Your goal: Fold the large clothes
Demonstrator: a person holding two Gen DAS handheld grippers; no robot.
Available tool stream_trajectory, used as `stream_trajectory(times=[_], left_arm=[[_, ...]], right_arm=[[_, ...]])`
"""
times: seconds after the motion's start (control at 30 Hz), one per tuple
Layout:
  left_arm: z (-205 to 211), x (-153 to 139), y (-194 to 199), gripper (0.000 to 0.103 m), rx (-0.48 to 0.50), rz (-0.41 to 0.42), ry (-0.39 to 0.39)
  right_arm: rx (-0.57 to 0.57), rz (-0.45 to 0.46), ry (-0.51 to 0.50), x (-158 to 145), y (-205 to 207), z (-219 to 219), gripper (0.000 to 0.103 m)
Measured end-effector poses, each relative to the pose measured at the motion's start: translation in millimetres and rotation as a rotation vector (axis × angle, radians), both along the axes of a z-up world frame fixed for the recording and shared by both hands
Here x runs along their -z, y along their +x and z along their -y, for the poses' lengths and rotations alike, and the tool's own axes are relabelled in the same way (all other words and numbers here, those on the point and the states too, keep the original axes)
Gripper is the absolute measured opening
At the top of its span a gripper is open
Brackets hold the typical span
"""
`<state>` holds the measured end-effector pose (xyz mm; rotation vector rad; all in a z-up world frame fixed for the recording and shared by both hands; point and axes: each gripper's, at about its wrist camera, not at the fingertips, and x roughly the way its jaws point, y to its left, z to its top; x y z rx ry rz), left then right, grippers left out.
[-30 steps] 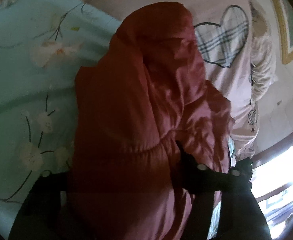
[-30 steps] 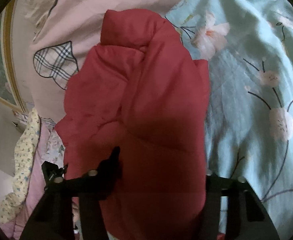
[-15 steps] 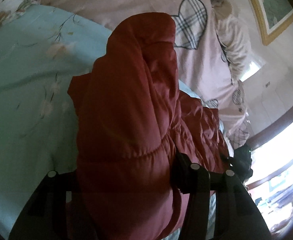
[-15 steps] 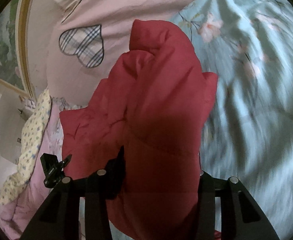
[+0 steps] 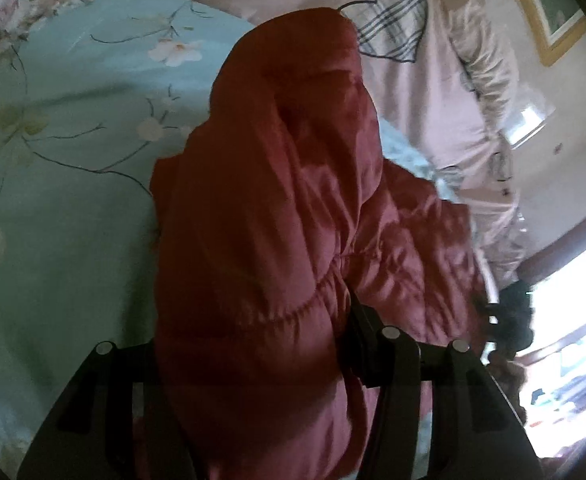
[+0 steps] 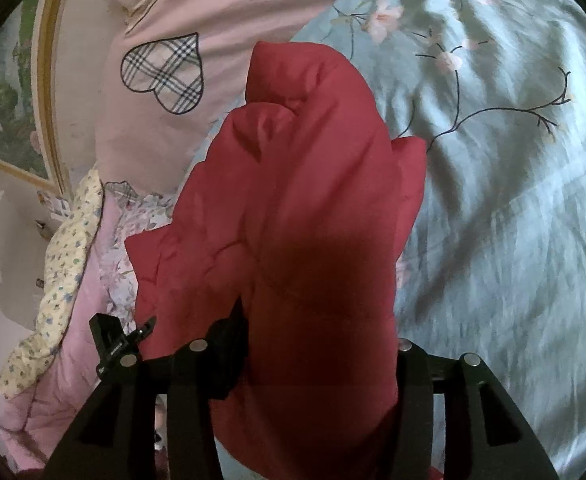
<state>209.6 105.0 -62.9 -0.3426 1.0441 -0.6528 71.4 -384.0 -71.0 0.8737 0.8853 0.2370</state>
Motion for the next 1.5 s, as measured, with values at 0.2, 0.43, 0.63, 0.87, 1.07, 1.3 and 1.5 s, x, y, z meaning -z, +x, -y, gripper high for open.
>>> stream_trajectory(times=[0.2,0.43,0.63,0.87,1.07,1.3,1.5], left_arm=[[7.4,6.4,3.9,0.054,-0.039,0.023,0.043],[11.1,8.7,3.0,0.059,-0.042,0.055,0.096],[10.0,-2.2,-5.6,0.084,-0.077,0.106,0.196],[1.3,-24.1,-11.3,0.087,-0.124,0.176,0.255],[3.4,-40.9,-13.9,0.087,-0.172,0.250,0.316],[18.1,-50.1,7.0,0.087,-0.154,0.234,0.314],[47.6,-52.7,36.2,0.087,-0.138,0.229,0.368]], right_arm=[[0.019,-0.003,-0.017,8.5,3.1,1.9,0.054],[0.031,-0.013,-0.036,14.1,0.2,3.6,0.062],[0.037,-0.027,-0.118,3.3,-1.1,-0.6,0.077],[0.068,-0.033,-0.199,-10.6,-5.0,3.1,0.087],[0.087,-0.025,-0.317,-25.0,-3.6,1.2,0.089],[0.121,0.009,-0.416,-47.3,17.5,7.1,0.091],[0.117,0.005,-0.448,-55.8,68.5,14.4,0.091]])
